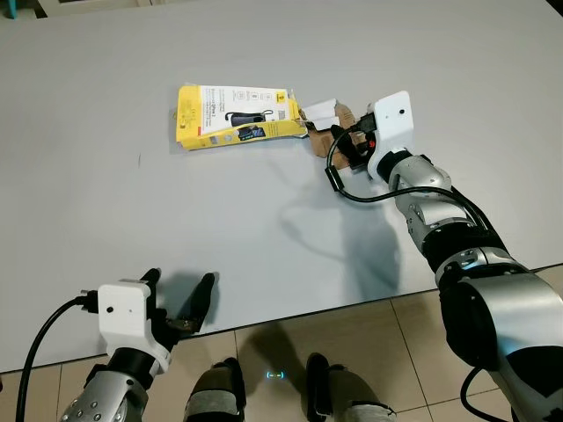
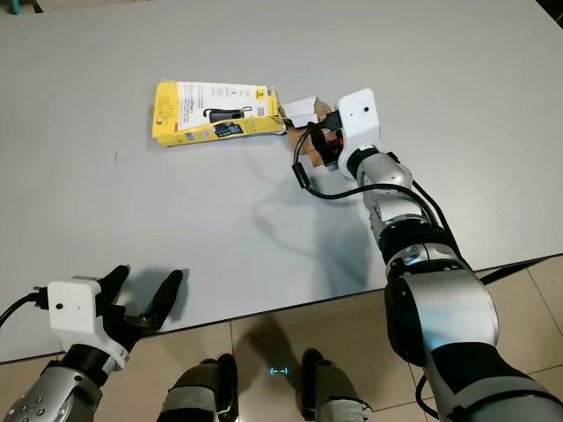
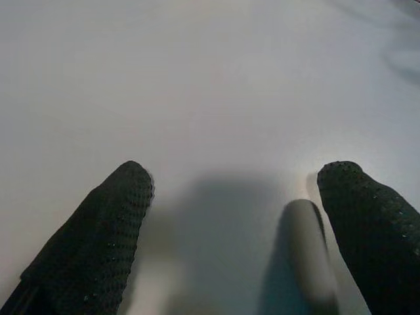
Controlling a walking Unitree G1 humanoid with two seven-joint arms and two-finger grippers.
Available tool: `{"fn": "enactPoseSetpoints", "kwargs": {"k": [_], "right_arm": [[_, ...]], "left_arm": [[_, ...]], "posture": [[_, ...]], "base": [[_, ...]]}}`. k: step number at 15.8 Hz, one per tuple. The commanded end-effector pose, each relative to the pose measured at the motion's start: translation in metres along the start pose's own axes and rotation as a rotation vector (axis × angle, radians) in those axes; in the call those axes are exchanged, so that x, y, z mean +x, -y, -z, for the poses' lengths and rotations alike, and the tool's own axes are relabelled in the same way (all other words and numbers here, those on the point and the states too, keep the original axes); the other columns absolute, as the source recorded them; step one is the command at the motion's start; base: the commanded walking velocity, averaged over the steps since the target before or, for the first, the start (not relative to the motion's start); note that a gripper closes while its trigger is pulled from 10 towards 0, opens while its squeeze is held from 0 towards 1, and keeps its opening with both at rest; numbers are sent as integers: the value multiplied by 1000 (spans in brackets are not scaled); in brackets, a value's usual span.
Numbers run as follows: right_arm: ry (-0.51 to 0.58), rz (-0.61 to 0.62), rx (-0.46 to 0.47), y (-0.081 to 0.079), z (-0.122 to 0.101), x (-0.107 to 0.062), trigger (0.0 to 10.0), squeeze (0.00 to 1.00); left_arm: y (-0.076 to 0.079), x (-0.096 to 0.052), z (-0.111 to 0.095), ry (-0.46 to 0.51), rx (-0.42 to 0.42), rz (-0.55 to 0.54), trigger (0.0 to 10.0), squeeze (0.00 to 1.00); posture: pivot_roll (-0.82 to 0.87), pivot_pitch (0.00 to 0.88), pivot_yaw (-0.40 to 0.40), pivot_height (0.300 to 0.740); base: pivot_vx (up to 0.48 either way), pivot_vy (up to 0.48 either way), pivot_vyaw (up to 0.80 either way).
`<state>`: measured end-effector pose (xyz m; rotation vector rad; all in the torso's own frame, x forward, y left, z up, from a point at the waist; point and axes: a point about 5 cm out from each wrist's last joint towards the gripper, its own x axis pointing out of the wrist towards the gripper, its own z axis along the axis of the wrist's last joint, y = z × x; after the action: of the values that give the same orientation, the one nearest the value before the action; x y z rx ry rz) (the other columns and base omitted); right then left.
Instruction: Picking trash to rubbish bin
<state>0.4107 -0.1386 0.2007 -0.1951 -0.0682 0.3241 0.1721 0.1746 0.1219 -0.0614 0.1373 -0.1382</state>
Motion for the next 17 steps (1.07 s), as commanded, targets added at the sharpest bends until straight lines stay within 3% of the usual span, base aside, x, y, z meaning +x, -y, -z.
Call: {"fn": "enactPoseSetpoints", "kwargs": {"k": [1, 7, 8, 10, 17], "right_arm": [[-21, 25, -1, 4, 4, -1, 10000, 1000], [-59, 53, 16, 2, 11, -2, 10000, 1000], [-66, 53, 21, 1, 12, -2, 10000, 961], [-88, 27, 51, -5, 17, -2, 10000, 882], [-113, -145, 90, -31, 28, -3, 10000, 867]], "left_arm": [[-2, -6, 3, -31, 11, -15, 10000, 0], [-3, -9, 4, -40, 14, -18, 10000, 0], [-3, -9, 4, -42, 14, -18, 10000, 0], [-2, -9, 4, -43, 13, -18, 10000, 0], [2, -6, -2, -10, 0, 7, 10000, 0]], "posture": [[213, 277, -2, 740], [218, 286, 1, 740], [218, 286, 1, 740], [221, 287, 0, 740], [214, 285, -4, 740]], "base": [[0, 0, 0], [0, 0, 0], [0, 0, 0], [0, 0, 0], [0, 0, 0]]}}
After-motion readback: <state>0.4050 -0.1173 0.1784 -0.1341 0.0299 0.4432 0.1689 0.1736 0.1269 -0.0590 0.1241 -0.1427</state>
